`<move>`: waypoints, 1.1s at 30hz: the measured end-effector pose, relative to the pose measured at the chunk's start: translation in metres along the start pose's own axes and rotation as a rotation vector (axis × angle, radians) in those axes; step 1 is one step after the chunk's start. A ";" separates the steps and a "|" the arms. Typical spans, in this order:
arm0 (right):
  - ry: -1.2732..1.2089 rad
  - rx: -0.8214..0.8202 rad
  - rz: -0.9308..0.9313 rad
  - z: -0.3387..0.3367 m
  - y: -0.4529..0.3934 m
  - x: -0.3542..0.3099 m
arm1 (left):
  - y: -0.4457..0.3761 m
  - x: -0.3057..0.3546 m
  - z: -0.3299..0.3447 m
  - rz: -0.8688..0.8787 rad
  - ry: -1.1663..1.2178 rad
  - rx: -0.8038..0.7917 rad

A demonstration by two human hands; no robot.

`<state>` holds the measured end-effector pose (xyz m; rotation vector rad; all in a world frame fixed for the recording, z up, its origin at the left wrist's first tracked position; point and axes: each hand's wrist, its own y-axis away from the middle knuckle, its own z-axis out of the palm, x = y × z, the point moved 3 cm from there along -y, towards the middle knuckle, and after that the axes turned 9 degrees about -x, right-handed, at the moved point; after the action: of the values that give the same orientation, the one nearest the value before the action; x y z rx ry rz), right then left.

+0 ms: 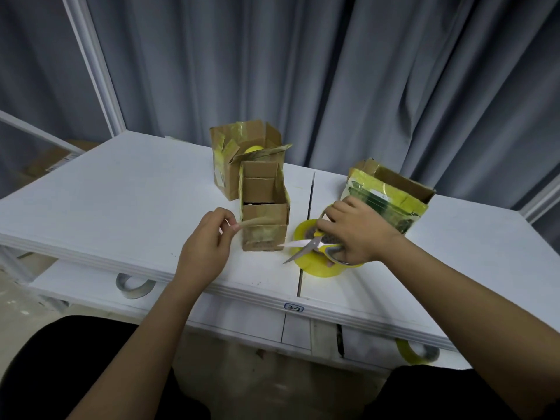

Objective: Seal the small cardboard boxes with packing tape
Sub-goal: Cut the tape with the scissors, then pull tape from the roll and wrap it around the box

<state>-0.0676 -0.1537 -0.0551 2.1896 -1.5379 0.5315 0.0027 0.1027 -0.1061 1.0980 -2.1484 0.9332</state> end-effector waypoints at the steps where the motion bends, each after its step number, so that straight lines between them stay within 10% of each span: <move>1: -0.027 0.094 0.021 -0.002 0.008 0.000 | 0.001 0.000 -0.001 -0.009 0.031 0.015; 9: -0.605 0.047 0.454 0.055 0.072 -0.035 | 0.011 0.011 0.014 -0.007 0.175 0.018; 25: -0.998 -0.373 0.416 0.089 0.085 -0.025 | 0.015 0.043 0.069 -0.011 0.280 -0.103; 33: -1.819 0.639 0.578 0.013 0.035 -0.066 | 0.006 0.057 0.076 -0.065 0.464 -0.082</move>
<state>-0.1206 -0.1191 -0.0964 2.5757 -3.1263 -1.5873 -0.0432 0.0200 -0.1135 0.8101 -1.7447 0.9521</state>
